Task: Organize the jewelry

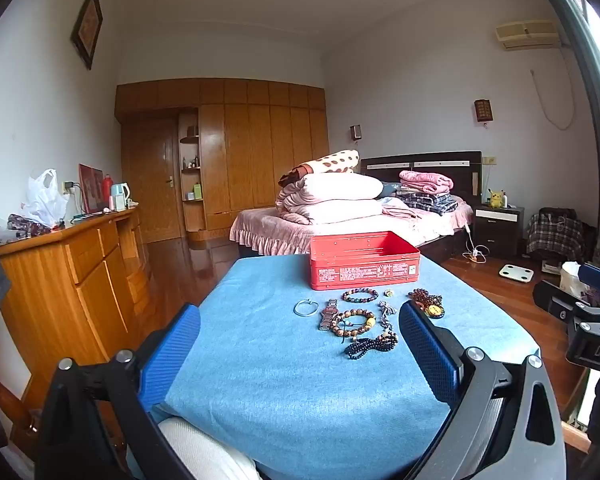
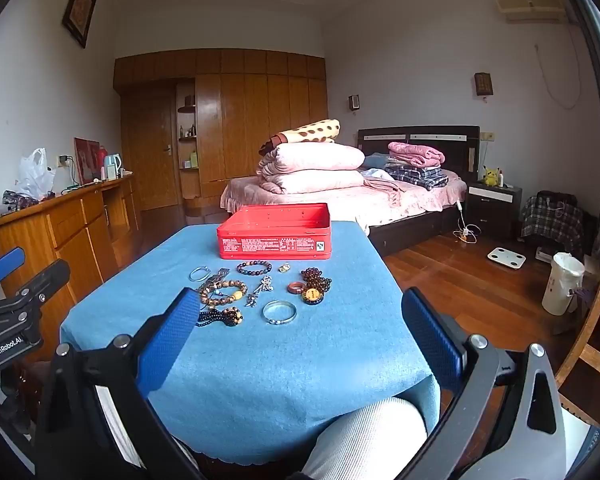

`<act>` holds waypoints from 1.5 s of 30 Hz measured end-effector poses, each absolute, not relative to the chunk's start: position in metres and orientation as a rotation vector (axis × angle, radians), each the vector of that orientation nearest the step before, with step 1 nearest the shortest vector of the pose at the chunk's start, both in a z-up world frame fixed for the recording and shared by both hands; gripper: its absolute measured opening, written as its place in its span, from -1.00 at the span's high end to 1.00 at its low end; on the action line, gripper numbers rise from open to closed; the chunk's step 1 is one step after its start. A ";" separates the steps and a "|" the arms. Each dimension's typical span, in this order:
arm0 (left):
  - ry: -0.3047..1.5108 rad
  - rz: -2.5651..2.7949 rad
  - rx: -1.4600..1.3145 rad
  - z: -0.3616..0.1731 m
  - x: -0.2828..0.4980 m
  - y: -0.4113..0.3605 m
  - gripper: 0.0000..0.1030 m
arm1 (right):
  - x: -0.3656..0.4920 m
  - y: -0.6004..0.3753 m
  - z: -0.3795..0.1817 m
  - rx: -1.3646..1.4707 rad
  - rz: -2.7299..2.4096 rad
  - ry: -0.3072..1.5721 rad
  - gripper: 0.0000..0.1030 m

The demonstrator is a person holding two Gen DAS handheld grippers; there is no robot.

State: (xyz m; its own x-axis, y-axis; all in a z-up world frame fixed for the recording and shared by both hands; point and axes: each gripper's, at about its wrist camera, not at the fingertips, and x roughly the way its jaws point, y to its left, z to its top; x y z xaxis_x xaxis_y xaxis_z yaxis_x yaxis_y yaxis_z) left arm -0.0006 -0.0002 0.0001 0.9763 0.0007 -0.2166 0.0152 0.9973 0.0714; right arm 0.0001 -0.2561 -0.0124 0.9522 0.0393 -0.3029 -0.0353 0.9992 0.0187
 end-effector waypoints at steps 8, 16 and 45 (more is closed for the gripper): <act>0.219 0.007 0.064 0.002 -0.002 0.003 -0.89 | 0.001 -0.255 -0.012 0.014 0.038 0.308 -0.90; 0.223 0.007 0.069 0.000 0.001 0.002 -0.89 | 0.000 -0.257 -0.012 0.022 0.039 0.306 -0.90; 0.222 0.009 0.075 -0.001 0.001 0.000 -0.89 | -0.001 -0.256 -0.012 0.021 0.039 0.301 -0.90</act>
State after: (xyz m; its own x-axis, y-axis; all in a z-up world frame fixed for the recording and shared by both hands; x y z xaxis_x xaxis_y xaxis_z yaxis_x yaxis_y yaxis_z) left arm 0.0013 -0.0004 -0.0010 0.9755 0.0171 -0.2193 -0.0005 0.9971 0.0756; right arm -0.0005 -0.2558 -0.0115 0.9543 0.0420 -0.2958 -0.0357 0.9990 0.0268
